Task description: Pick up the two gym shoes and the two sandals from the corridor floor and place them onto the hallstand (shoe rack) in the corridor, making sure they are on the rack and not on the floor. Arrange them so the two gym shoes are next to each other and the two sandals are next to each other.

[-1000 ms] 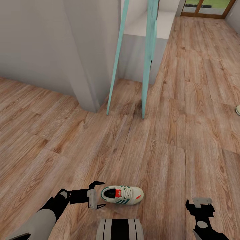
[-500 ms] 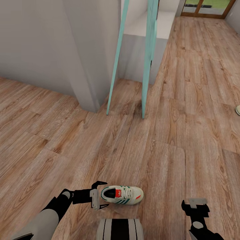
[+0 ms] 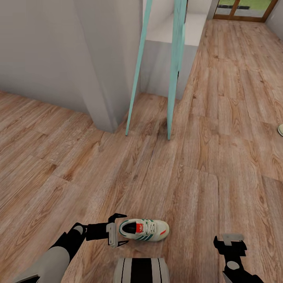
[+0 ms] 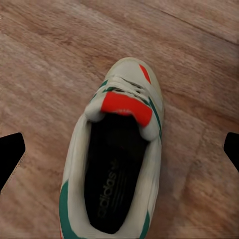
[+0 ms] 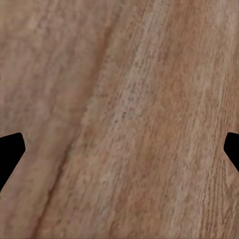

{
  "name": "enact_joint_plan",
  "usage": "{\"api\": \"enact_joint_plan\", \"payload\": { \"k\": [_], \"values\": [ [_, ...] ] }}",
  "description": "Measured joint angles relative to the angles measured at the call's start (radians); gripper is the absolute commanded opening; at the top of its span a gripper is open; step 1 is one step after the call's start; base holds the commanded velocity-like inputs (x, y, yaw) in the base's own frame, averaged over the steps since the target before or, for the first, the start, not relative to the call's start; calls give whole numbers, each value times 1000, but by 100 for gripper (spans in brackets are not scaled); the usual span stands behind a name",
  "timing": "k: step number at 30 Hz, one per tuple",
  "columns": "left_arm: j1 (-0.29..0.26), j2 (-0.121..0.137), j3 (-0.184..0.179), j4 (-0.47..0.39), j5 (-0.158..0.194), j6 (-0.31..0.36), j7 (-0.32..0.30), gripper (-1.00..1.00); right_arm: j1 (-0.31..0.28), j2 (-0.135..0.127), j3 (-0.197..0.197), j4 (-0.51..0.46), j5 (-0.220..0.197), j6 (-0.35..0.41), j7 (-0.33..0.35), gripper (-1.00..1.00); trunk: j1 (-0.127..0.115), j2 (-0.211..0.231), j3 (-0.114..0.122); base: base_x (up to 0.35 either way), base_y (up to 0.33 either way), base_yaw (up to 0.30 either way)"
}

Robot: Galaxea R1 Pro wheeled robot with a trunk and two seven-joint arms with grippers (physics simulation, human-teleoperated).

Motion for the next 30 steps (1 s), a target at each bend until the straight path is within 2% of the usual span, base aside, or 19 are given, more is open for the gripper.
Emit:
{"api": "enact_joint_plan", "payload": {
  "k": [10,11,15,21,23,30],
  "values": [
    [0,-13,1,4,-5,33,56,100,0,10,-1,0,0,0,0,100,0,0,0,0,0,0],
    [0,-14,0,4,-5,44,121,100,0,10,-1,0,0,0,0,100,0,0,0,0,0,0],
    [0,-14,-3,7,-11,55,185,100,0,11,-1,1,0,0,0,100,0,0,0,0,0,0],
    [0,-15,-7,23,-58,63,246,100,0,11,-1,0,0,0,0,100,0,0,0,0,0,0],
    [0,-15,-7,26,-77,72,255,100,0,11,-1,0,0,0,0,100,0,0,0,0,0,0],
    [0,-15,-8,30,-105,94,266,100,0,11,-1,0,0,0,0,100,0,0,0,0,0,0]
  ]
}}
